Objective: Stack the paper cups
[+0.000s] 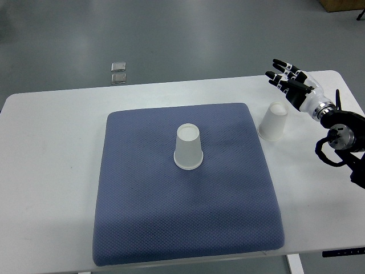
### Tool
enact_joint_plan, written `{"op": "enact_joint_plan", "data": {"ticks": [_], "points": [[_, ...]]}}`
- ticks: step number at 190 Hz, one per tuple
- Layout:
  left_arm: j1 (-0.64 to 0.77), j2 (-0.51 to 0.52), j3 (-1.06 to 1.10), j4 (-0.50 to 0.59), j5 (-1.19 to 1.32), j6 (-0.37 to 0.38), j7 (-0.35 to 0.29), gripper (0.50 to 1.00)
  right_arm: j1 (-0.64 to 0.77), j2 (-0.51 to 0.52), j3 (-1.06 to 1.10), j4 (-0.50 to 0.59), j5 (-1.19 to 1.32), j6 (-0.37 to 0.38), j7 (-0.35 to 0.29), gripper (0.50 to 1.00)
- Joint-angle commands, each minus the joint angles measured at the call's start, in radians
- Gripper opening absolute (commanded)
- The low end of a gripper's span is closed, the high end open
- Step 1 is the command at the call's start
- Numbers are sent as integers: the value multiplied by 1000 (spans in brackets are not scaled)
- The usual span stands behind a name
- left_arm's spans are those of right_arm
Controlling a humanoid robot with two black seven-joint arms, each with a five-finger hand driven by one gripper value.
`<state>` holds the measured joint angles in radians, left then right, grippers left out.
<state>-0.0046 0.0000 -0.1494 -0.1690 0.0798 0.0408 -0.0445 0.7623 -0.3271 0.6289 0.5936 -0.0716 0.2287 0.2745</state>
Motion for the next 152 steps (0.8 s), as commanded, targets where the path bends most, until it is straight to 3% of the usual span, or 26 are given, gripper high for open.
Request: {"op": "enact_joint_plan", "data": {"ticks": [1,152], "points": [[-2,0,1,2,0,-1,0,1000,0,0,0,0,1,0,0,921],[3,0,-4,11,0,1,-2,1000,-1,-3,2,-5,4,29,0,921]]}}
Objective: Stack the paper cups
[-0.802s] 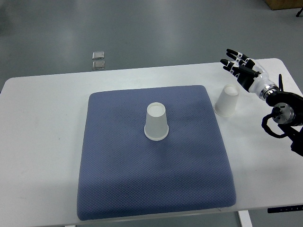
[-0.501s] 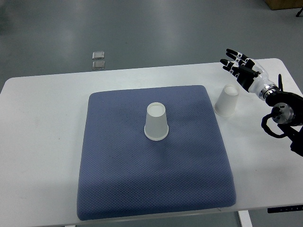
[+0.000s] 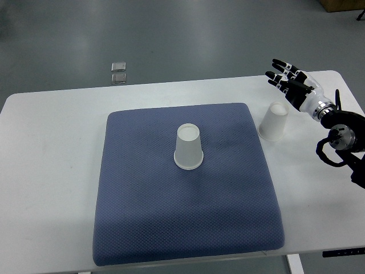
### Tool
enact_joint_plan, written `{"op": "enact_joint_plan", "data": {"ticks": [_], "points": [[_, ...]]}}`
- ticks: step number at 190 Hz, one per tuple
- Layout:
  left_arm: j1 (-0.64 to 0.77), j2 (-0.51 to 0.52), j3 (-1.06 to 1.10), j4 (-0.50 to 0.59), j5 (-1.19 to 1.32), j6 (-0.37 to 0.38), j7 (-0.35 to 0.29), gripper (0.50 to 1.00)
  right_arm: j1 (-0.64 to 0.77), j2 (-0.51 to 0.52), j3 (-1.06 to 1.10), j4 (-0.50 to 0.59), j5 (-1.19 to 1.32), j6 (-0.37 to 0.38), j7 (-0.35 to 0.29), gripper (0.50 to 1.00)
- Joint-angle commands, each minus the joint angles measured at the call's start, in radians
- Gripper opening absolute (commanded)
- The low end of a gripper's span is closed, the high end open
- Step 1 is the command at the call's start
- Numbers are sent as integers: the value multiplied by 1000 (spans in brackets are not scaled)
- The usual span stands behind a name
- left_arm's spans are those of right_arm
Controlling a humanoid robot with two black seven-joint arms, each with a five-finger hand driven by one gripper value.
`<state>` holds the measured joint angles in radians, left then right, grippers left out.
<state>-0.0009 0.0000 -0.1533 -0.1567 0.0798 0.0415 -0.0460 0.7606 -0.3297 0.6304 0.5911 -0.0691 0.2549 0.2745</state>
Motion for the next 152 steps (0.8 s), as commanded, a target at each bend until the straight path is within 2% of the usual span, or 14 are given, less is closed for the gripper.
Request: {"op": "enact_joint_plan", "data": {"ticks": [1,37,57,152], "points": [[-1,0,0,-1,0,0,0,1000,0,0,0,-2,3,3,0,921],[-1,0,0,-1,0,0,0,1000,0,0,3,-2,9,-5,5,921],[1,0,0,0,0,0,0,1000,0,-5,3,0,9,-13,37,921],[1,0,0,-1,0,0,0,1000,16,-66,0,12,0,3,29,919]]}}
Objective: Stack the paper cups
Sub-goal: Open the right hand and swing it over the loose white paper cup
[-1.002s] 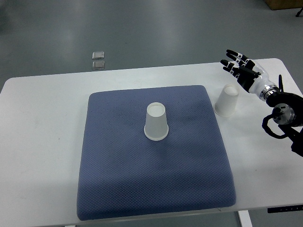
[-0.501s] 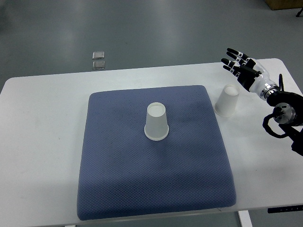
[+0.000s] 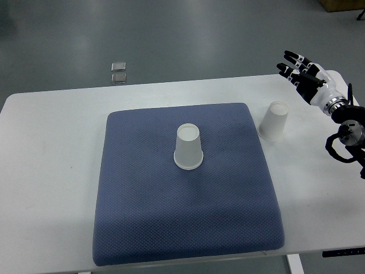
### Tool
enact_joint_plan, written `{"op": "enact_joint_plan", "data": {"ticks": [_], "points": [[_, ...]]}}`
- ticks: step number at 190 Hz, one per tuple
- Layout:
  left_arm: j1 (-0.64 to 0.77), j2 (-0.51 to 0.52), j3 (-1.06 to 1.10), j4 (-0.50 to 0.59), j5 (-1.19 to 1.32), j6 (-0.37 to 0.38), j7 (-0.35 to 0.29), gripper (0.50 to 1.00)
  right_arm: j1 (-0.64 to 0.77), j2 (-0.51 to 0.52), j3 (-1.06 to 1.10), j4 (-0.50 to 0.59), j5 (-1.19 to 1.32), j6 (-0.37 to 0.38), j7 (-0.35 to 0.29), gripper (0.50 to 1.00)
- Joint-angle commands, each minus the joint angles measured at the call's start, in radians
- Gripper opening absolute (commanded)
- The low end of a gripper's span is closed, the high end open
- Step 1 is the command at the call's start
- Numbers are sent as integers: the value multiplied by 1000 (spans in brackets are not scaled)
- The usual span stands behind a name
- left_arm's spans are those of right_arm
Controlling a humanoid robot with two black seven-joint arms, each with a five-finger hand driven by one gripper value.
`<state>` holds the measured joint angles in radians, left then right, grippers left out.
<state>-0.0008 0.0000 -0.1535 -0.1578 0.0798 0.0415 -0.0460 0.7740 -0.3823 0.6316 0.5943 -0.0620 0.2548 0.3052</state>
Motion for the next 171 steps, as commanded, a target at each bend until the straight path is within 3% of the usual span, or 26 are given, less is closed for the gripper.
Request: {"op": "enact_joint_plan", "data": {"ticks": [1,45,95,171], "points": [[1,0,0,0,0,0,0,1000,2,-15,-1,9,-9,4,-1,919],[1,0,0,0,0,0,0,1000,10,-70,-6,61,-62,40,-3,919],[1,0,0,0,0,0,0,1000,60,-158,-6,179,-295,73,-3,919],[1,0,0,0,0,0,0,1000,105,-170,-6,277,-685,63,5,921]]}}
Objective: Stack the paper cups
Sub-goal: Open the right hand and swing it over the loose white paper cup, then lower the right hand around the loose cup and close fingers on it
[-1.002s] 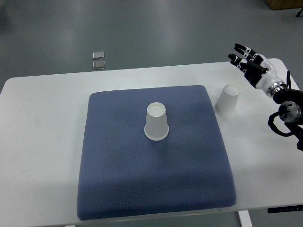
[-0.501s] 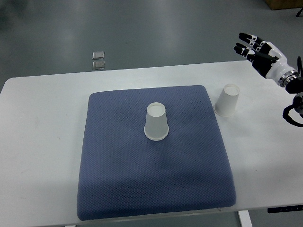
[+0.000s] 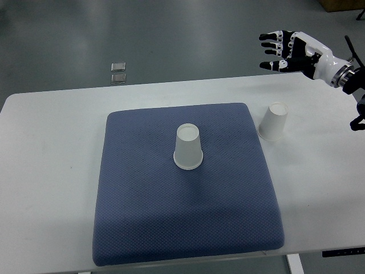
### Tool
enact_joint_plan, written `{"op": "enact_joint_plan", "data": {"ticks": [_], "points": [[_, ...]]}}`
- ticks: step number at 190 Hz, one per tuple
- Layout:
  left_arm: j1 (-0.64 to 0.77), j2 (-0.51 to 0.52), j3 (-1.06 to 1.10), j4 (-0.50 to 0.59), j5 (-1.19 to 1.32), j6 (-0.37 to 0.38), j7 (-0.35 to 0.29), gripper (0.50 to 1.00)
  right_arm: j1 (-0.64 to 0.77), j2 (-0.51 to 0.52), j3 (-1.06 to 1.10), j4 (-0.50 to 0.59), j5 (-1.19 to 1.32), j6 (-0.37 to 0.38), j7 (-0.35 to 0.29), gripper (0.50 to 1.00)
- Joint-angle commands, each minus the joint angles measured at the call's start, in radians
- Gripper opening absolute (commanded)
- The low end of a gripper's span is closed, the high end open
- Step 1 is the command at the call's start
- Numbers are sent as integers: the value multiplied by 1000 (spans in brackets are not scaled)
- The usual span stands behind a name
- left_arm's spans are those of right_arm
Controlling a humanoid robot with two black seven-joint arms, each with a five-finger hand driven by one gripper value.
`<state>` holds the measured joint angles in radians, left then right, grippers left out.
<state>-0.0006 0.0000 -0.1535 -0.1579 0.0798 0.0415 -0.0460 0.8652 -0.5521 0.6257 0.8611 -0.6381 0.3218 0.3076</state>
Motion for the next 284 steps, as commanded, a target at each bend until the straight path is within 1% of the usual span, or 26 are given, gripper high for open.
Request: {"op": "enact_joint_plan", "data": {"ticks": [1,27,49,65,94,128,154,186,203,224,254,284], "points": [[1,0,0,0,0,0,0,1000,14,0,0,10,-109,-4,2,921],[1,0,0,1,0,0,0,1000,21,1,0,15,-198,8,4,921],[1,0,0,0,0,0,0,1000,23,0,-8,50,-282,25,4,921],[1,0,0,0,0,0,0,1000,25,1,-8,62,-333,20,4,921],[-1,0,0,0,0,0,0,1000,26,3,-4,62,-336,13,4,921],[1,0,0,1,0,0,0,1000,32,11,2,59,-310,-30,-1,919],[-1,0,0,0,0,0,0,1000,32,4,-6,61,-341,-24,-1,919],[-1,0,0,0,0,0,0,1000,34,3,-11,62,-528,-9,10,921],[1,0,0,0,0,0,0,1000,32,3,-15,62,-640,-9,44,919],[1,0,0,0,0,1,0,1000,32,1,-18,62,-710,-6,59,919],[1,0,0,0,0,0,0,1000,32,6,-43,64,-790,0,59,919],[-1,0,0,0,0,0,0,1000,32,14,-87,64,-867,-30,54,919]]}}
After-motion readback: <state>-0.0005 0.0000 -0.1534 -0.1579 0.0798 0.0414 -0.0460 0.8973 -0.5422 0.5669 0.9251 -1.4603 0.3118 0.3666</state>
